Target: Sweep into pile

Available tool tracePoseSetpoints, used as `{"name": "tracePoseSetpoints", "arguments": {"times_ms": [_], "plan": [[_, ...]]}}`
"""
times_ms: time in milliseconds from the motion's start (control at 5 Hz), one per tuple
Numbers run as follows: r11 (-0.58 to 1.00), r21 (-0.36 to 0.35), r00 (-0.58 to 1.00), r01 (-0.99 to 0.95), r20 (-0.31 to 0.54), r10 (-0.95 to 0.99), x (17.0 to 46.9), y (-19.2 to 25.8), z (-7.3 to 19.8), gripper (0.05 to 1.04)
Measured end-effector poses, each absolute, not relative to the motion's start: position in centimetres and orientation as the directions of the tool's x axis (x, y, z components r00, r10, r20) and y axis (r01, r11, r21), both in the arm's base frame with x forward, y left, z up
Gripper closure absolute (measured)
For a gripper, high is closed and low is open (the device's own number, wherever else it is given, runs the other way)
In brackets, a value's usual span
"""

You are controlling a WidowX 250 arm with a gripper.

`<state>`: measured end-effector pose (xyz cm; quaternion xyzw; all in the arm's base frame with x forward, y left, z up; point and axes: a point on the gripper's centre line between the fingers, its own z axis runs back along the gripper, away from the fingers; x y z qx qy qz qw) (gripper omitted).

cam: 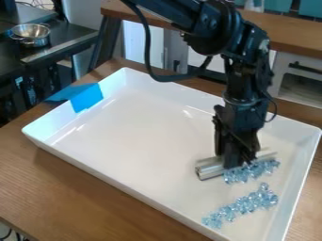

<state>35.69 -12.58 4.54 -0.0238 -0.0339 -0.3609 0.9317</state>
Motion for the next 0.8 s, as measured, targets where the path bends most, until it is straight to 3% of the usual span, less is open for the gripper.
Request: {"name": "tracePoseSetpoints", "arguments": {"times_ms": [400,800], "plan": [[0.712,-0.059,0.714,0.700,0.051,-0.698,33.0,-13.8,4.4,0.755],[0.774,-0.183,0.790,0.606,0.031,-0.612,33.0,-11.3,5.1,0.755]]}}
